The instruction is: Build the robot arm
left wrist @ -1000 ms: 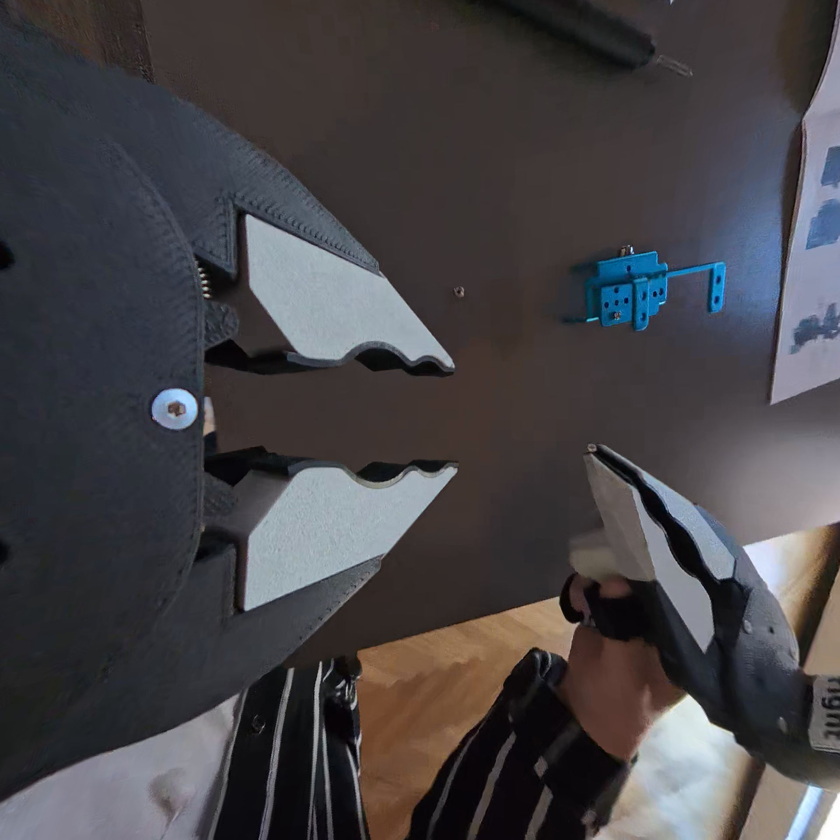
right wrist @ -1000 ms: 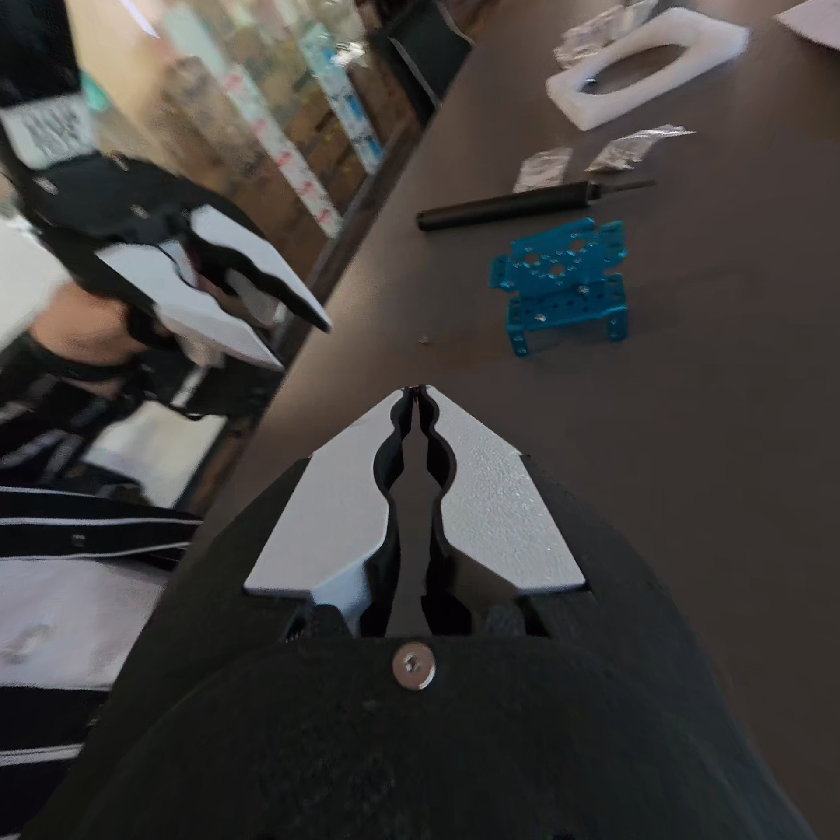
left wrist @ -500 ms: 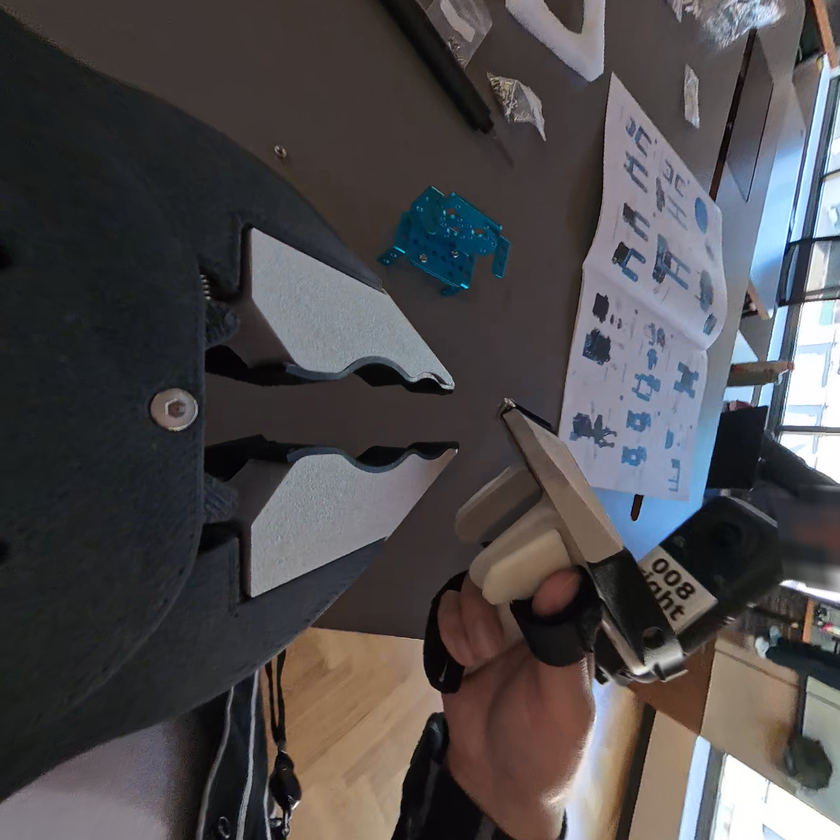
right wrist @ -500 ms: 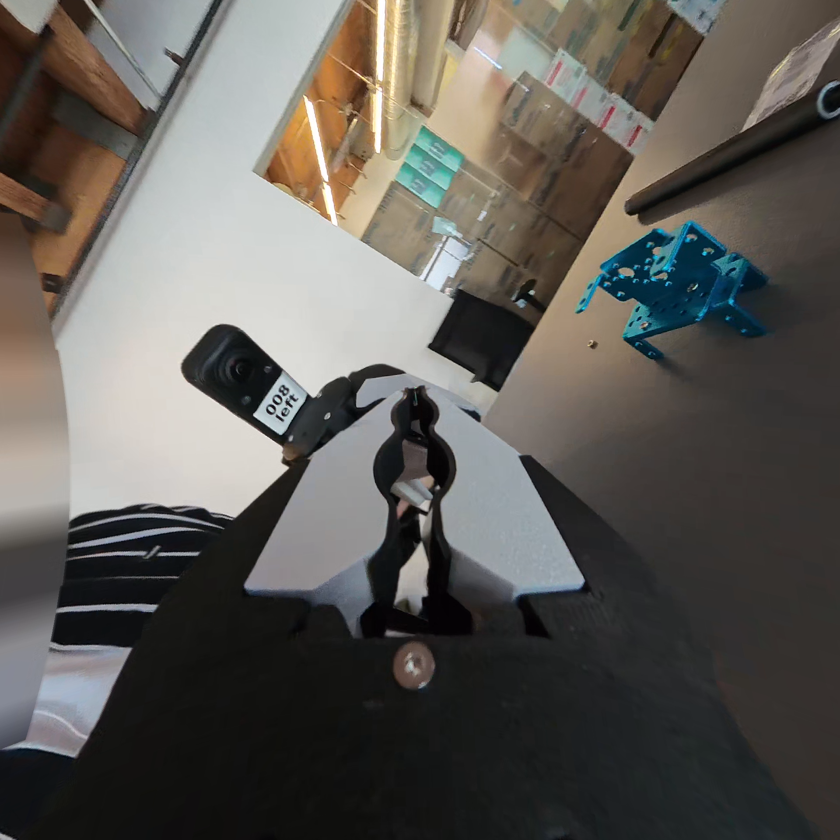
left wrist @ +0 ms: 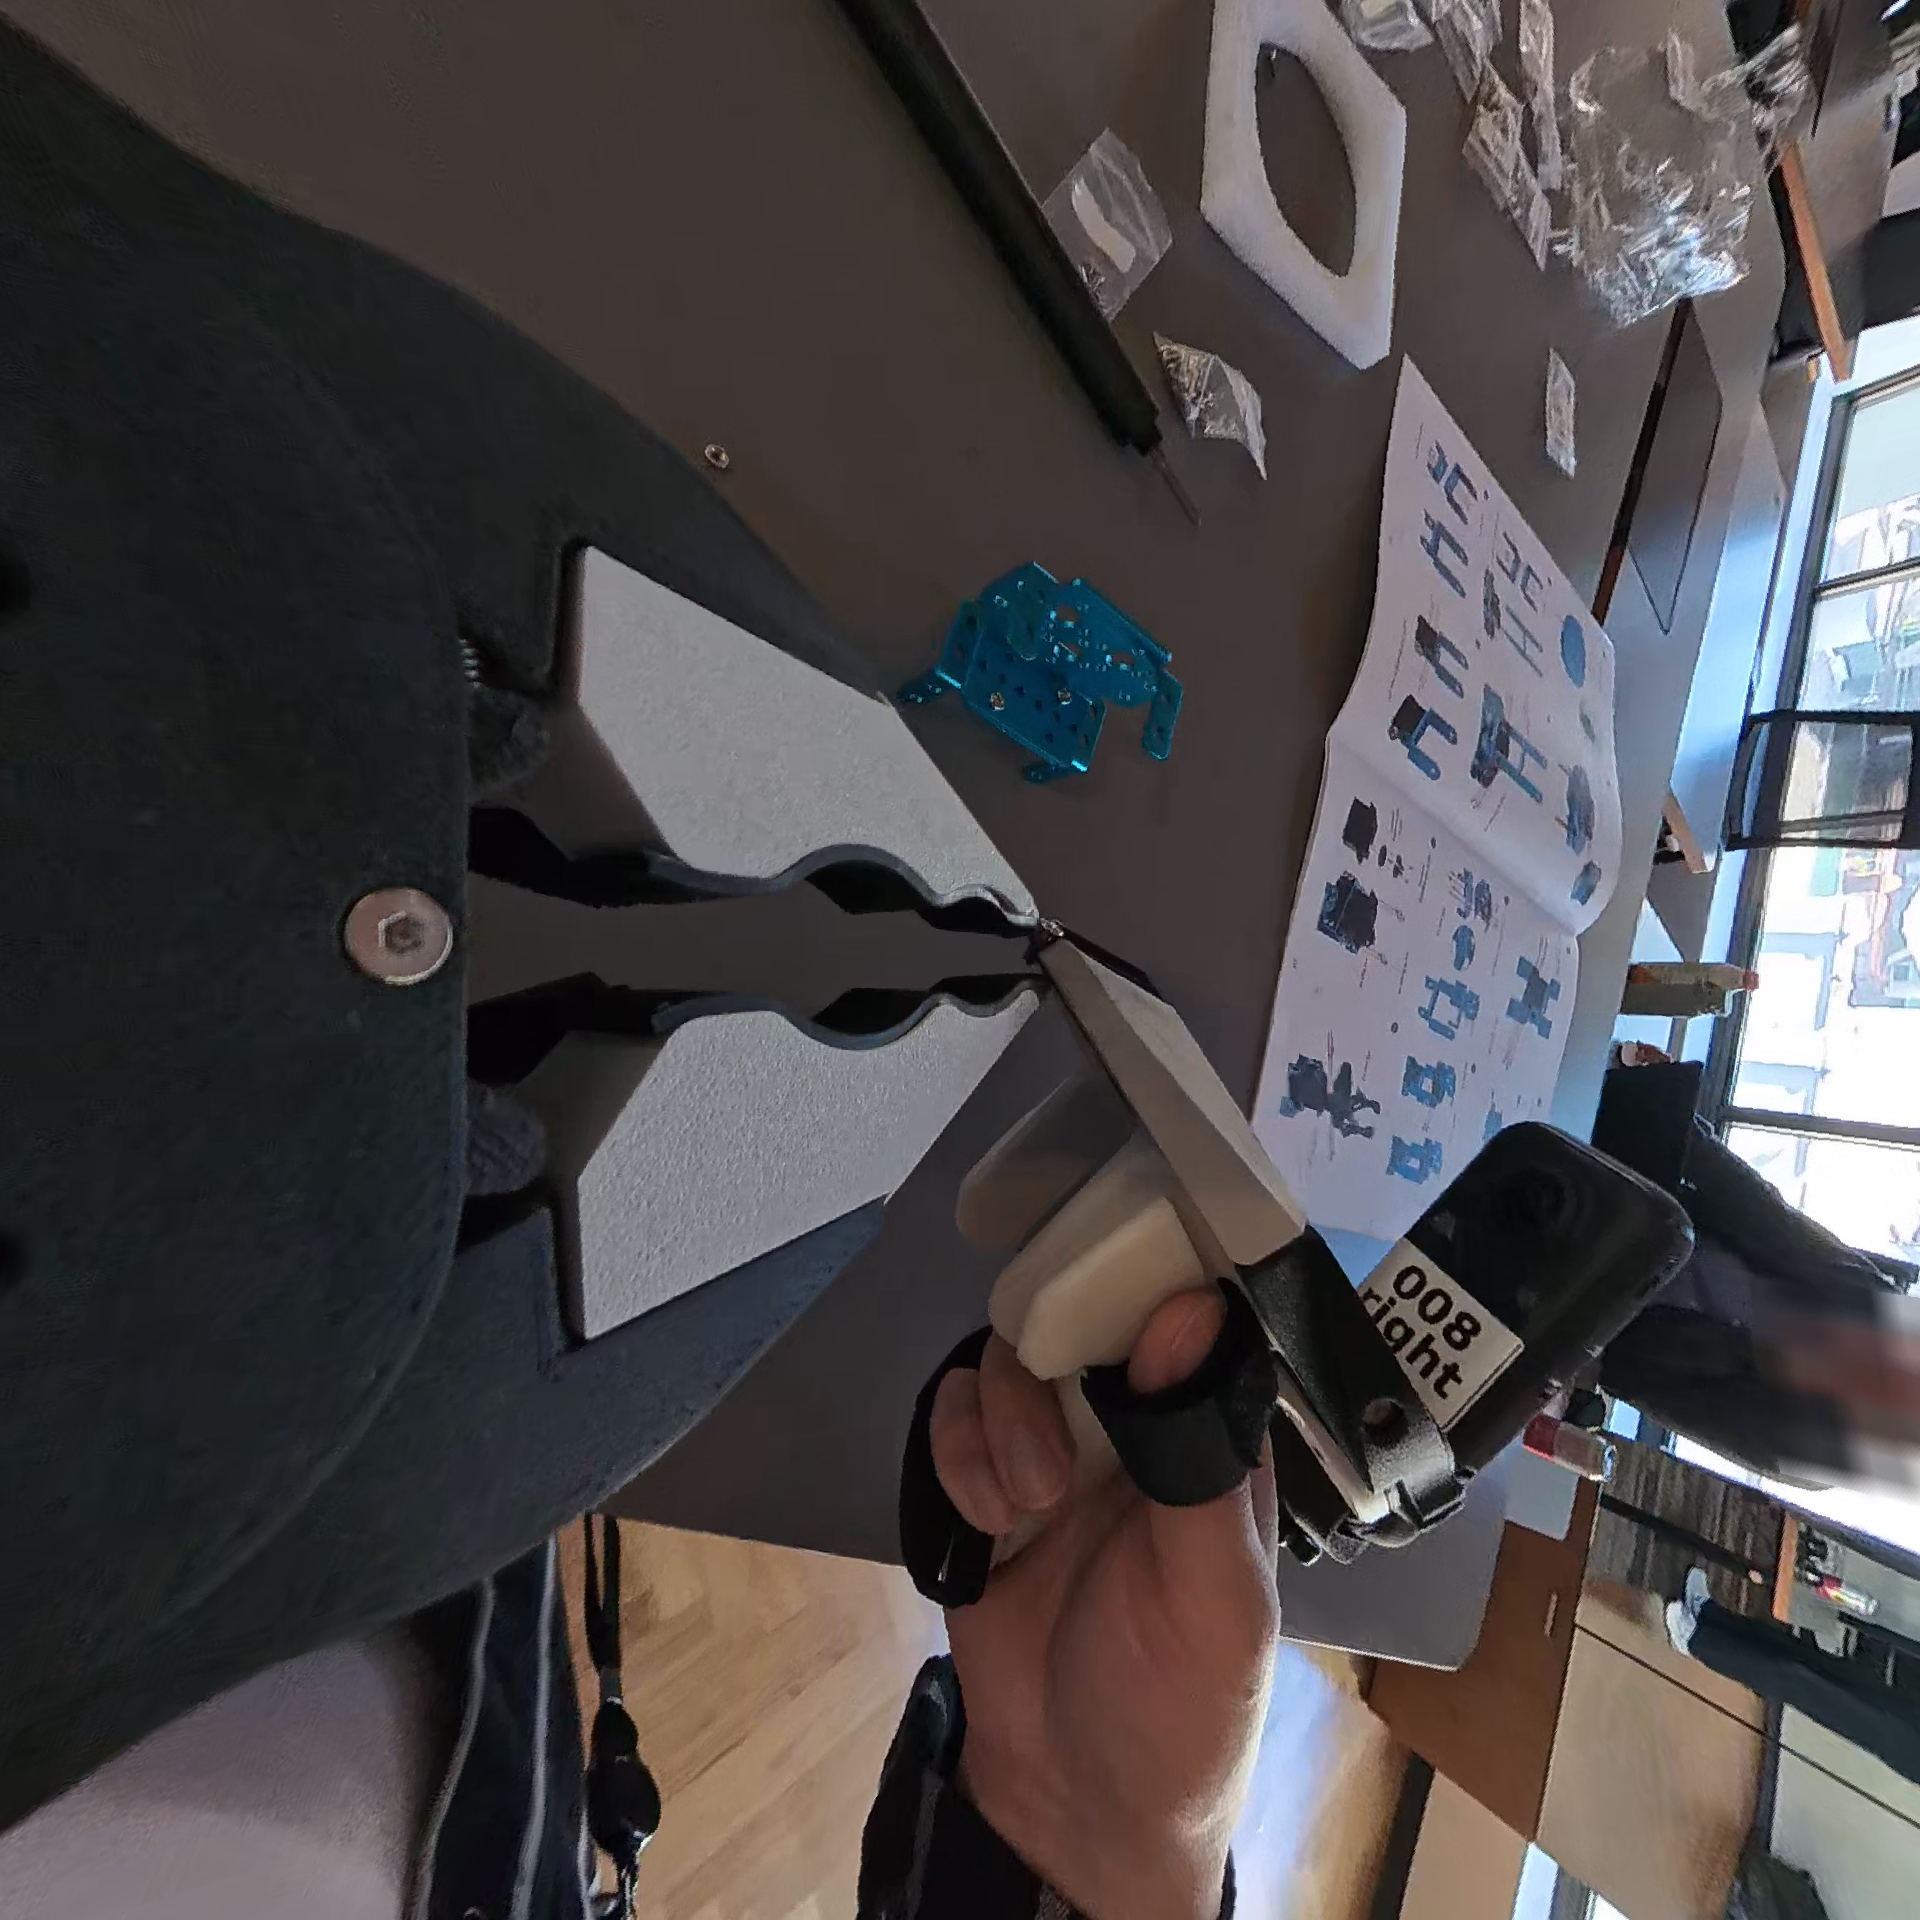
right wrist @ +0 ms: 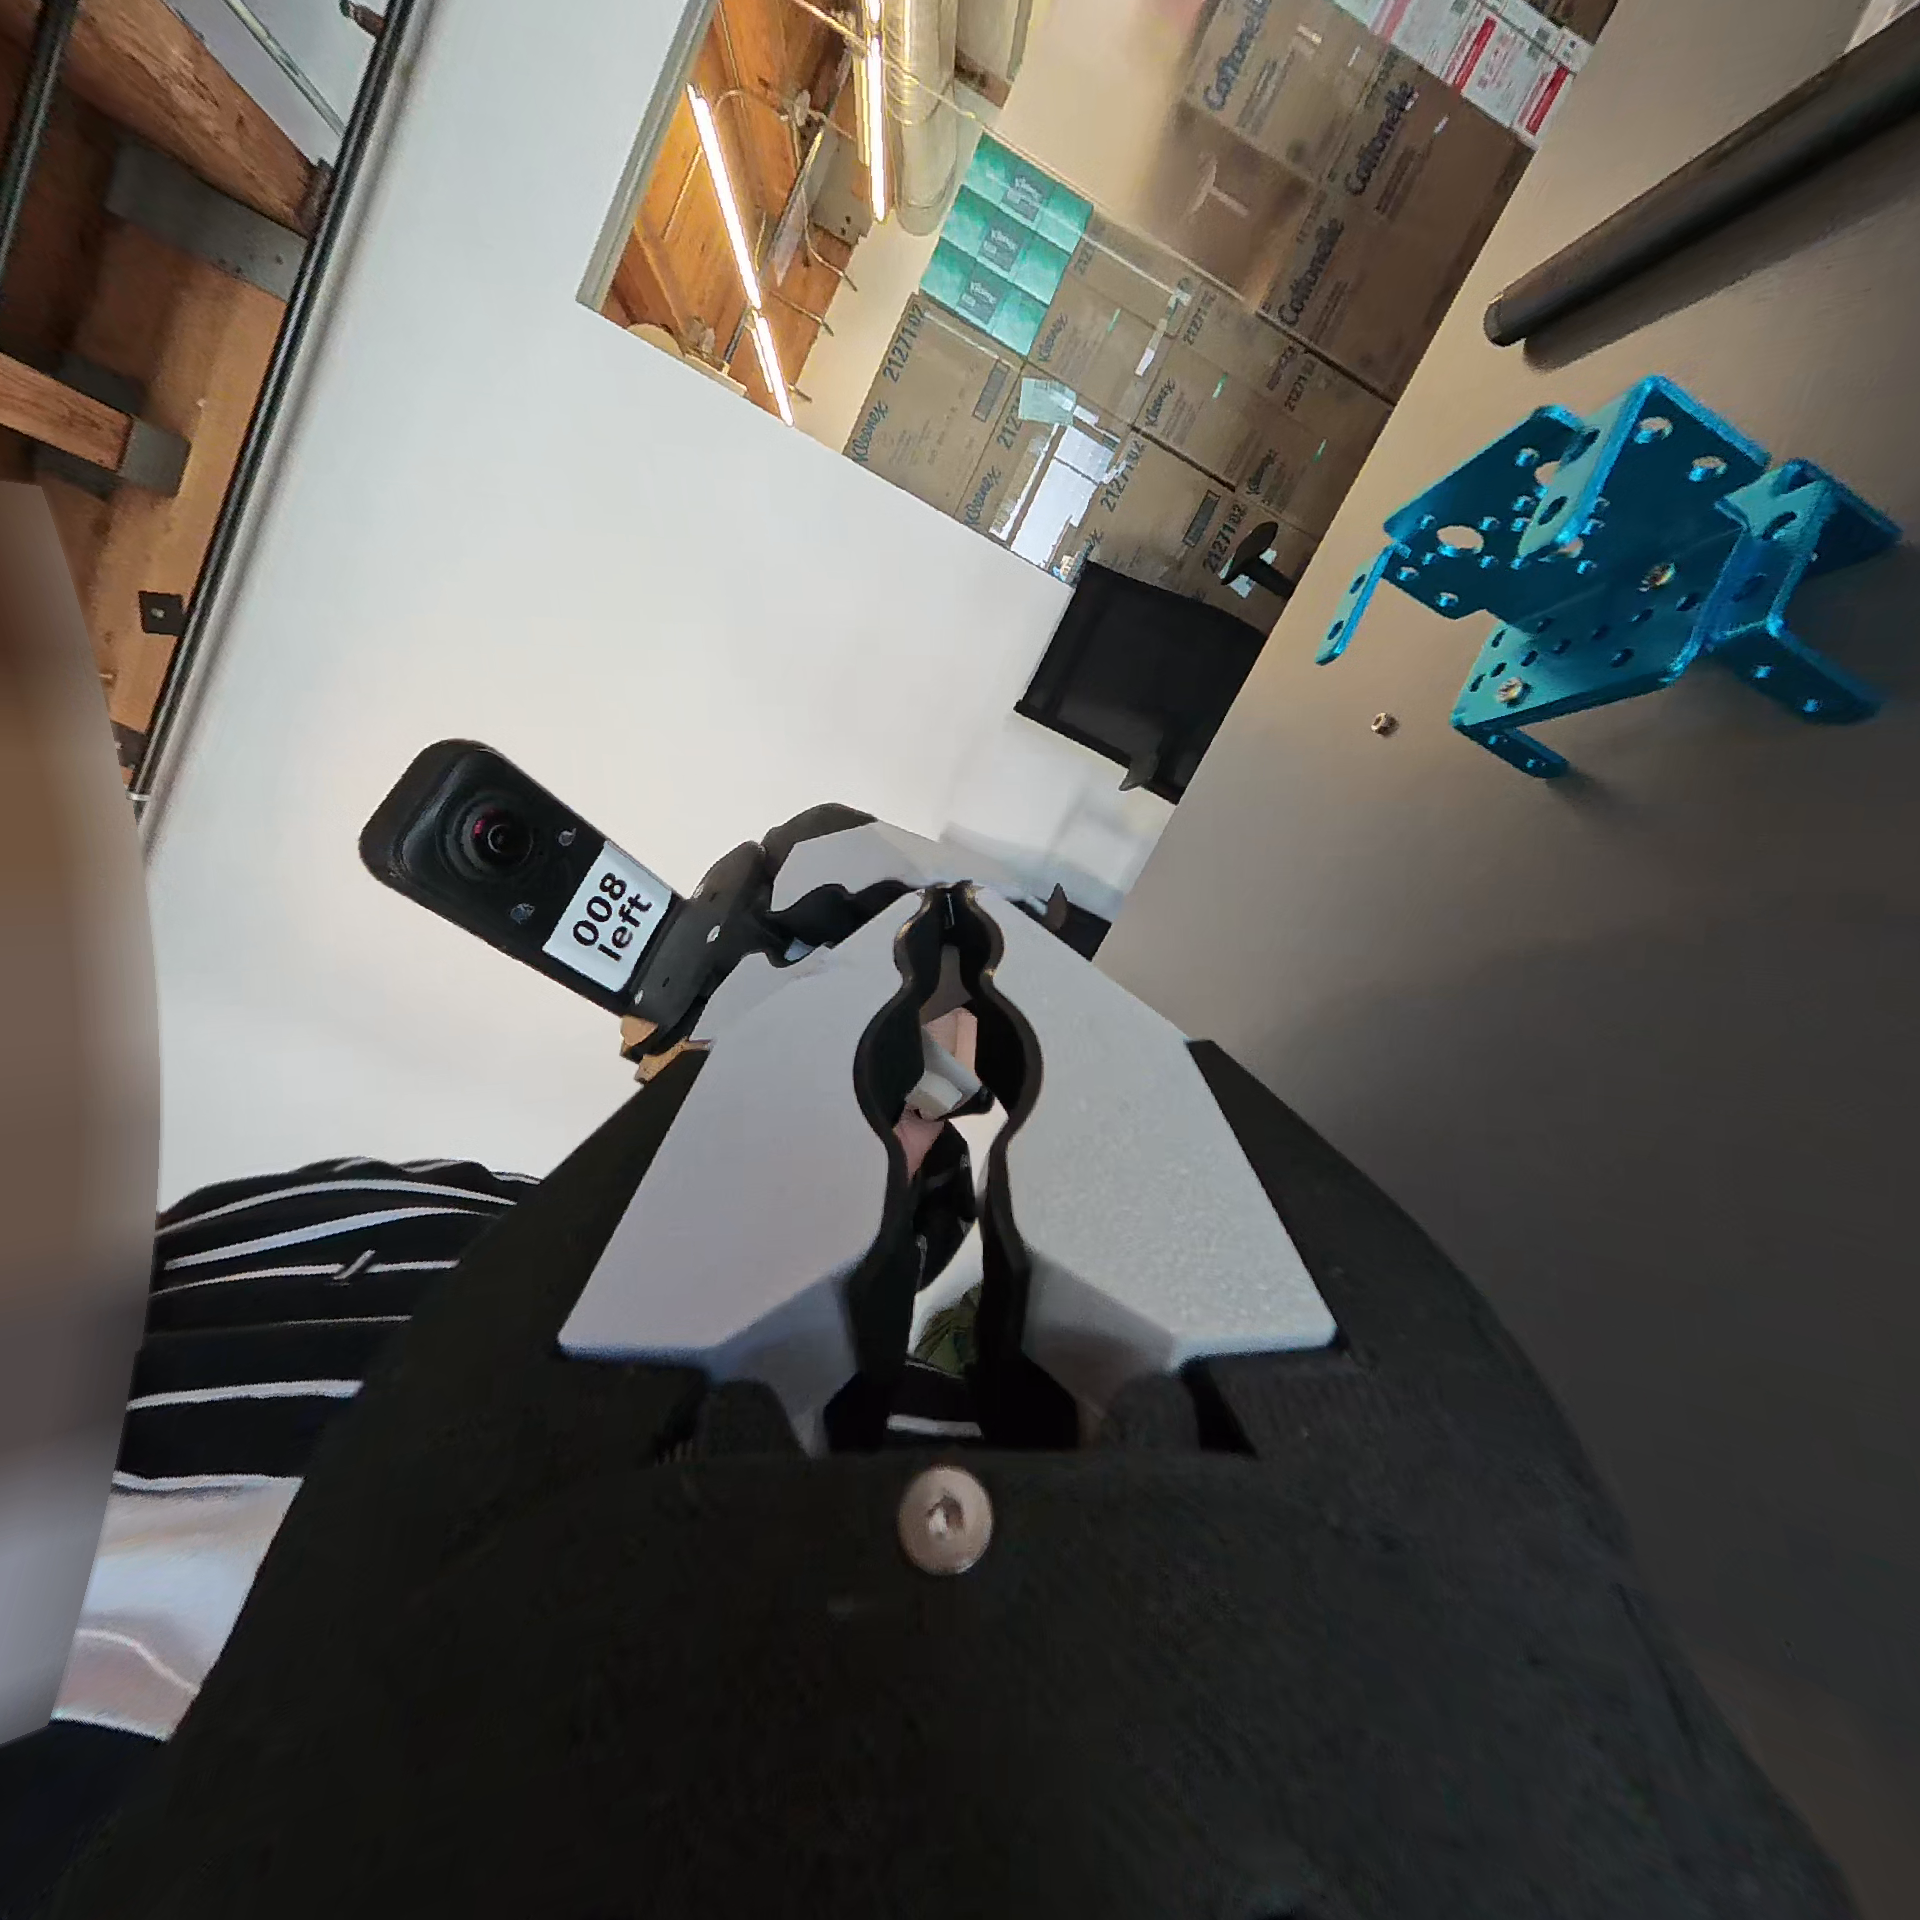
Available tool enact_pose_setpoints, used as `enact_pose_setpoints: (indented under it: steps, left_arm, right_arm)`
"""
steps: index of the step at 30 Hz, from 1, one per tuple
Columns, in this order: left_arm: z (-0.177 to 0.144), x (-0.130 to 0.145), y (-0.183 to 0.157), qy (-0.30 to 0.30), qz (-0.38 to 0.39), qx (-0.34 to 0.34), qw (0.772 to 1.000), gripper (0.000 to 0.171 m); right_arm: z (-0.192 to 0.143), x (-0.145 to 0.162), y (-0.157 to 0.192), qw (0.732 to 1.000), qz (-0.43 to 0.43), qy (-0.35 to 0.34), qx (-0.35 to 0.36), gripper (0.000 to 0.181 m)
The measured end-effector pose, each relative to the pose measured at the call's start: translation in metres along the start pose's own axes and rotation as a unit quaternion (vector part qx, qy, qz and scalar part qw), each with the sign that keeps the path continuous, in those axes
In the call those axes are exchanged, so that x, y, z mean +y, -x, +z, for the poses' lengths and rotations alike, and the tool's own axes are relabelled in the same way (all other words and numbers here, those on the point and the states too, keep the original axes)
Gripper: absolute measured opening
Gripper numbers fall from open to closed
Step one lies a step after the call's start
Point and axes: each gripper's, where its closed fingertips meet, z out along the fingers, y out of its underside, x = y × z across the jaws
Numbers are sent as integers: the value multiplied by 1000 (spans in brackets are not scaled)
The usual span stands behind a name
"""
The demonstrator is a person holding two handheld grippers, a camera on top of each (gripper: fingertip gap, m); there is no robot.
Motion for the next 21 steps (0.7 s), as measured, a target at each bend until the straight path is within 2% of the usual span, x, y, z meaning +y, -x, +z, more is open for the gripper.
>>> enact_pose_setpoints:
  steps: [6,12,18,21]
  left_arm:
    - [-8,23,8,33,23,38,998,3]
    - [-15,48,4,63,64,111,990,1]
    - [-13,57,4,75,85,137,984,0]
    - [-10,57,3,74,87,147,983,0]
  right_arm:
    - [15,16,-15,1000,0,20,19,1]
    - [18,36,-28,997,-9,68,36,0]
    - [13,46,-36,991,-37,118,59,0]
    - [6,43,-32,986,-80,136,55,3]
